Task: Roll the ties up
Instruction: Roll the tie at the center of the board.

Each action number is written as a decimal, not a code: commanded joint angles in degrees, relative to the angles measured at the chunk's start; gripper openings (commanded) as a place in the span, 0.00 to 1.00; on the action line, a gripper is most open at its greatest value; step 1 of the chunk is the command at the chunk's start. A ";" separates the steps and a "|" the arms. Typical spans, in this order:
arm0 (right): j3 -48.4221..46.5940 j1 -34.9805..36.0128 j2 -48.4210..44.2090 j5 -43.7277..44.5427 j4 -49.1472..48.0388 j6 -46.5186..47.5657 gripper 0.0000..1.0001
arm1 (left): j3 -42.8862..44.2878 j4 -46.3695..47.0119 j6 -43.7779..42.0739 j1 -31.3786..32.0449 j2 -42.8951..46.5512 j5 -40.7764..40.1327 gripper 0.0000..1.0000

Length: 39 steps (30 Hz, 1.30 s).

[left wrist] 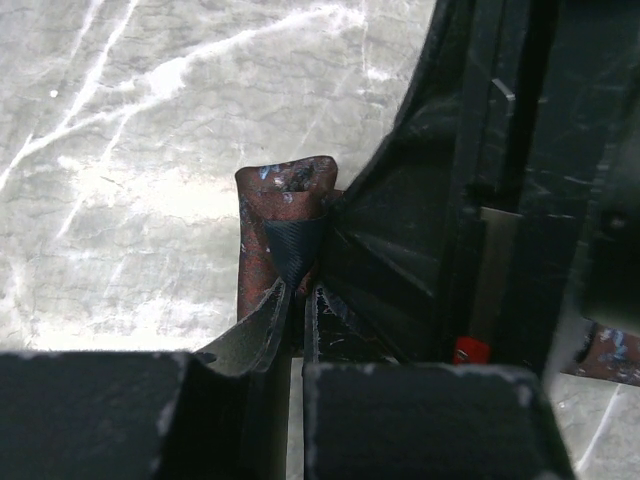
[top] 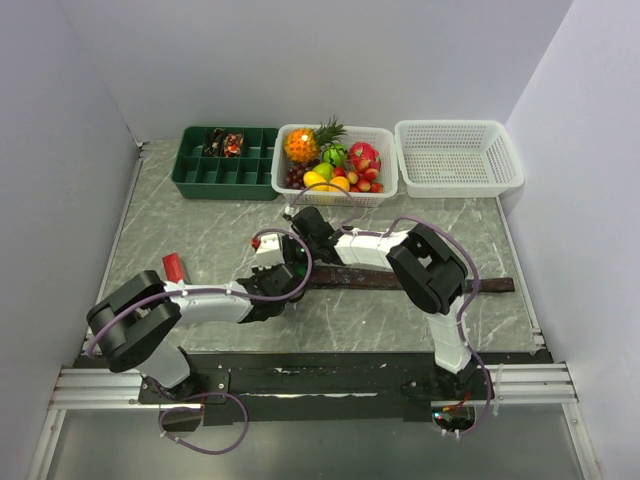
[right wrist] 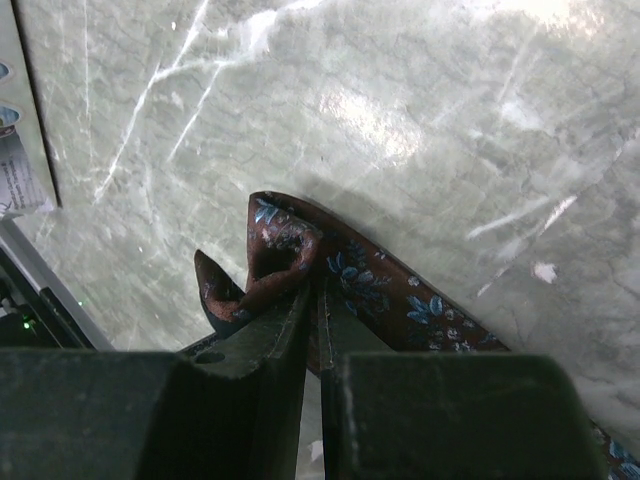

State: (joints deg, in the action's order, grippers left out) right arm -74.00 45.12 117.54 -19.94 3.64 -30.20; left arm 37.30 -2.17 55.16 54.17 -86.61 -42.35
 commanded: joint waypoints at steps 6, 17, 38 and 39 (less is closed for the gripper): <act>4.20 -3.72 -10.12 2.89 4.62 3.21 0.16 | 1.11 1.74 -1.45 0.94 -4.53 2.80 0.01; 8.95 -7.42 -14.00 1.05 2.43 3.74 0.16 | -0.02 5.24 -3.12 1.02 -4.72 4.82 0.18; 15.54 -8.91 -14.18 -15.47 -17.51 -0.30 0.16 | -11.45 21.68 -8.22 1.20 7.06 10.79 0.57; 15.72 -9.00 -13.57 -17.56 -18.57 -0.48 0.16 | -11.81 22.12 -8.31 1.20 7.59 10.88 0.58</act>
State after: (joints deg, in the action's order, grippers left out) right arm -59.09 36.53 104.92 -30.35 -6.09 -29.21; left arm 27.40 16.69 48.49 54.98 -82.00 -33.34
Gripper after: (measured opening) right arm 0.159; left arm 0.574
